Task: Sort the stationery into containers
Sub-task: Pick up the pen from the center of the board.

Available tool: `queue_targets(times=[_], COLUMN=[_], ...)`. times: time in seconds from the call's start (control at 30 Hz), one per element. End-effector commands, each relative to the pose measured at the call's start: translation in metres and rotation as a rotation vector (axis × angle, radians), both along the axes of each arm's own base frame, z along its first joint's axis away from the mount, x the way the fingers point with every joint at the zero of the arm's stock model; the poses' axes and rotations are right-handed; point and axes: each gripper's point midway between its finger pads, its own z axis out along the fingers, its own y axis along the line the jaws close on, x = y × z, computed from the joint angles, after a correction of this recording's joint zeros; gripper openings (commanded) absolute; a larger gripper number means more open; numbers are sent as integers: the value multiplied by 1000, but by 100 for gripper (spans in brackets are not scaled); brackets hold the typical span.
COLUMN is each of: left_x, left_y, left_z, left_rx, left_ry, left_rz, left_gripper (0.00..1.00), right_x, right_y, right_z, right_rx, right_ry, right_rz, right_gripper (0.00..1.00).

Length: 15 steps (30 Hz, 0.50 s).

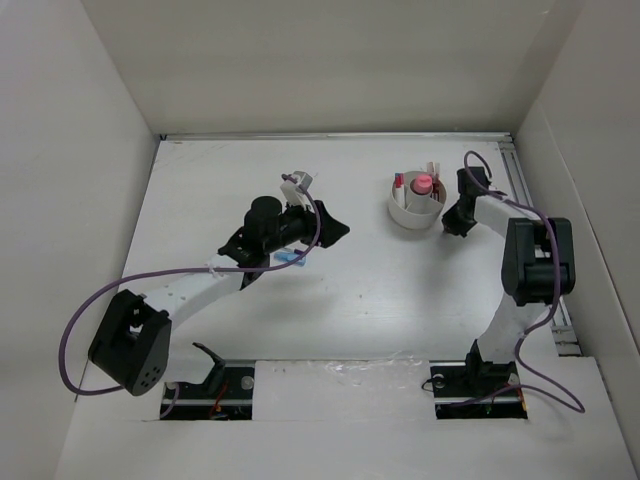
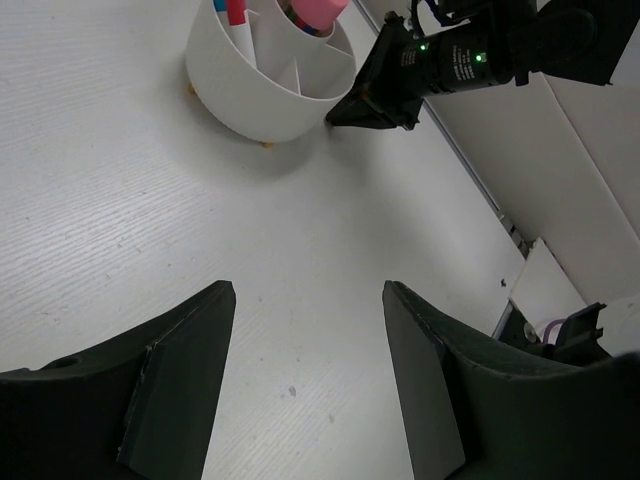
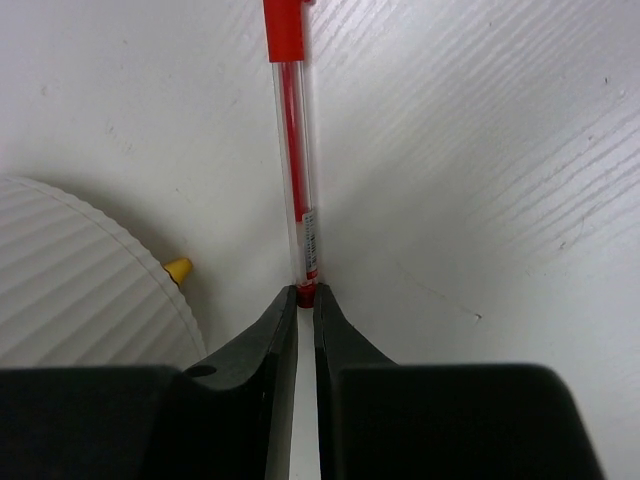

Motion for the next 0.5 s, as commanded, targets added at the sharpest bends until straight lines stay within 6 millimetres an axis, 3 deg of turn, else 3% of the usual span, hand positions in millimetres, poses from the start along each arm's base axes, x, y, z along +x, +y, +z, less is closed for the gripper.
queue_targets(times=[0.0,0.2,0.37,0.47], left_x=[-4,-8,-12,-15], left_y=[0,-2,-5,-6], left_z=[20,19,21,21], left_rx=[-31,-39,-48,-51], left_ry=[-66,-57,-62,-60], left_rz=[-16,-35,-63,-81], left_gripper=[57,57,57,57], right_x=[-9,-36,-40,-47], right_y=[9,24,33,23], right_z=[11,10,61,98], right_rx=[5,-15,-23,-68], right_ry=[-23,-44,-176,-248], right_rz=[8,15,-3,-42], right_gripper=[6,4,2,2])
